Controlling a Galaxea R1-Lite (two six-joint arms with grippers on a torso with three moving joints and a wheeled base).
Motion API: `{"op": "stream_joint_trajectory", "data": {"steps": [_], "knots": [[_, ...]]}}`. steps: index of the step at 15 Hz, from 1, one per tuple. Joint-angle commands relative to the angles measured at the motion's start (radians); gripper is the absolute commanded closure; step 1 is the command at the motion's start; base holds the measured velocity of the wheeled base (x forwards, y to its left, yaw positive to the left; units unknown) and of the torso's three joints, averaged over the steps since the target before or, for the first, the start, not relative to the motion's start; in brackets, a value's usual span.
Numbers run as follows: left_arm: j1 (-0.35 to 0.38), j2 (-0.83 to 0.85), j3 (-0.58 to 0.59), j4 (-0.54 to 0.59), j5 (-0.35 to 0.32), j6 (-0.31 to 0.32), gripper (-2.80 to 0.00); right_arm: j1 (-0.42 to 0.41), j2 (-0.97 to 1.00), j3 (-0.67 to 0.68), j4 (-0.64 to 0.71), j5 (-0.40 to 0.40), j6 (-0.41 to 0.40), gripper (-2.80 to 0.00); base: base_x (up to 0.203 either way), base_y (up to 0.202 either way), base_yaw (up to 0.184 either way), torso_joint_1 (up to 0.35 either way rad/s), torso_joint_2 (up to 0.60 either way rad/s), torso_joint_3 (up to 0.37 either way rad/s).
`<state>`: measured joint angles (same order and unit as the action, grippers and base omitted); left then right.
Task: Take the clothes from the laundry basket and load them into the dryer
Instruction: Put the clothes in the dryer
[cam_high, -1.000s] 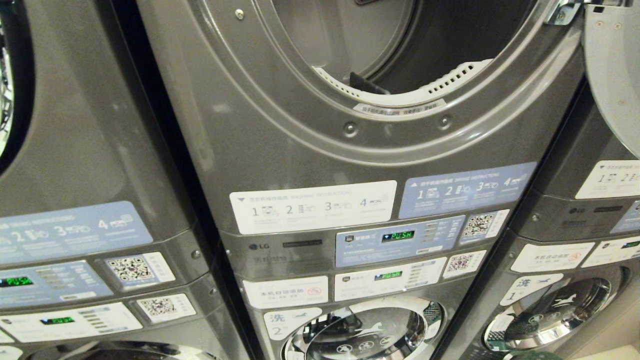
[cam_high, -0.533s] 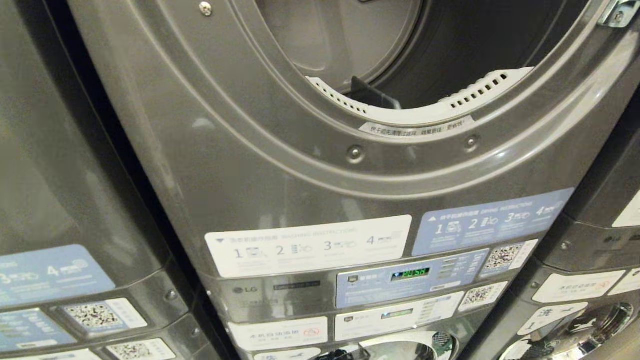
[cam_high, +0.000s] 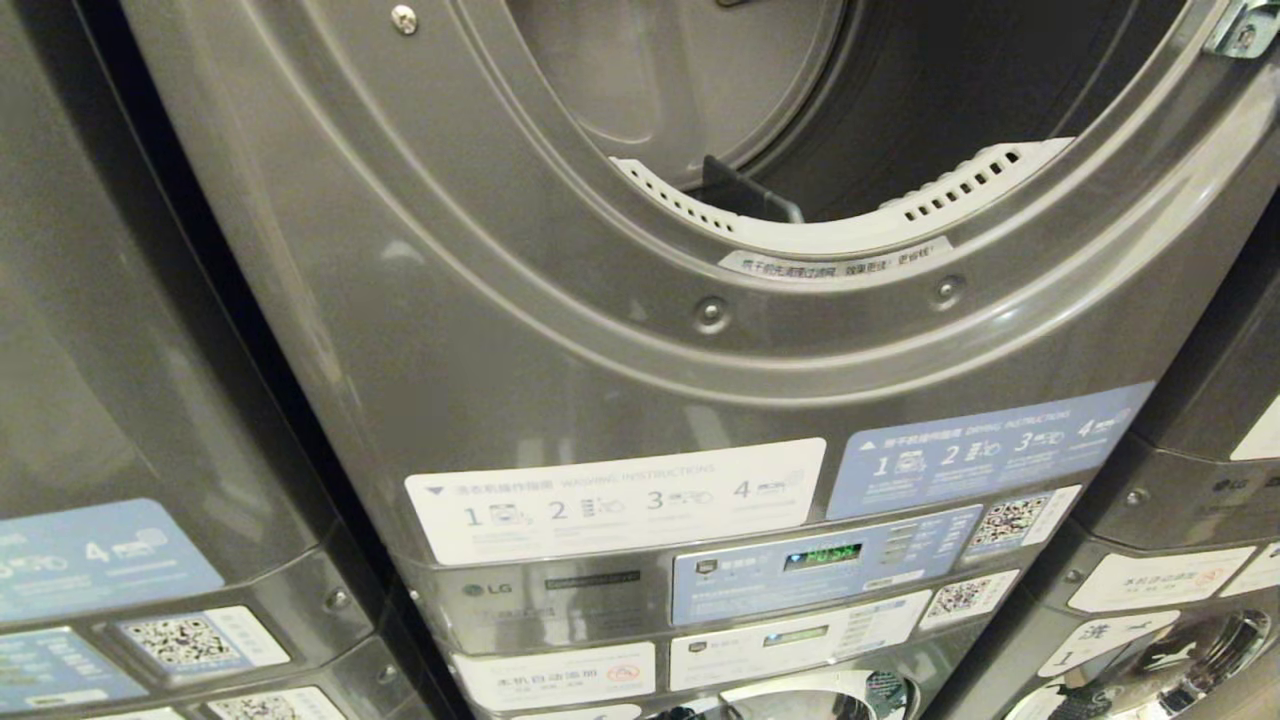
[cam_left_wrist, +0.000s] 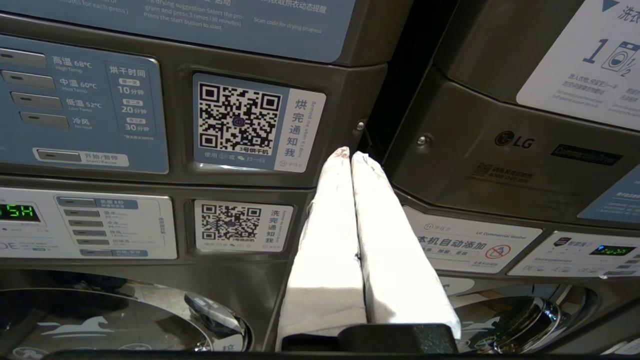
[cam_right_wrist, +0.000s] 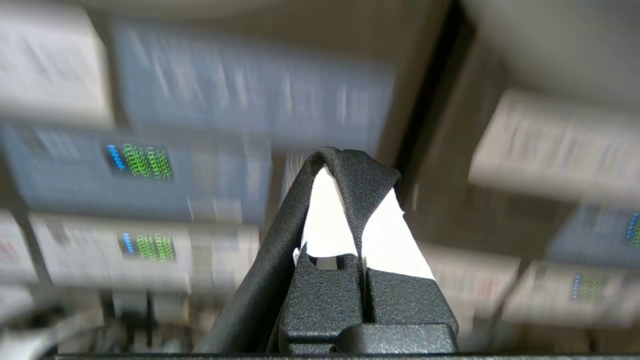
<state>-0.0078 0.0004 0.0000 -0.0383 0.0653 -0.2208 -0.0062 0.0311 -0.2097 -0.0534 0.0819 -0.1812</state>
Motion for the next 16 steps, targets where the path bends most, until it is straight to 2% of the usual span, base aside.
{"op": "stream_joint_trajectory", "data": {"steps": [1,6,9,11,13,16], "knots": [[0.0,0.0,0.031,-0.002,0.001,0.002,0.0,0.0,0.103,-0.143,0.002,0.03,-0.003,0.0,0.0,0.0,0.0,0.0,0.0,0.0],[0.0,0.0,0.03,-0.002,0.001,0.004,0.0,-0.004,0.6,-0.696,0.009,0.19,-0.04,0.0,0.0,0.0,0.0,0.0,0.0,0.0],[0.0,0.0,0.029,-0.002,0.002,0.0,0.0,-0.002,0.8,-0.903,0.054,0.267,-0.107,0.0,0.0,0.0,0.0,0.0,0.0,0.0],[0.0,0.0,0.031,-0.002,0.001,0.003,0.0,0.003,0.89,-0.982,0.071,0.328,-0.122,0.0,0.0,0.0,0.0,0.0,0.0,0.0],[0.0,0.0,0.029,-0.003,-0.001,0.004,0.0,0.053,0.994,-1.088,0.07,0.346,-0.119,0.0,0.0,0.0,0.0,0.0,0.0,0.0],[0.0,0.0,0.03,-0.002,0.001,0.003,0.0,0.192,1.145,-1.281,0.067,0.346,-0.119,0.0,0.0,0.0,0.0,0.0,0.0,0.0]]}}
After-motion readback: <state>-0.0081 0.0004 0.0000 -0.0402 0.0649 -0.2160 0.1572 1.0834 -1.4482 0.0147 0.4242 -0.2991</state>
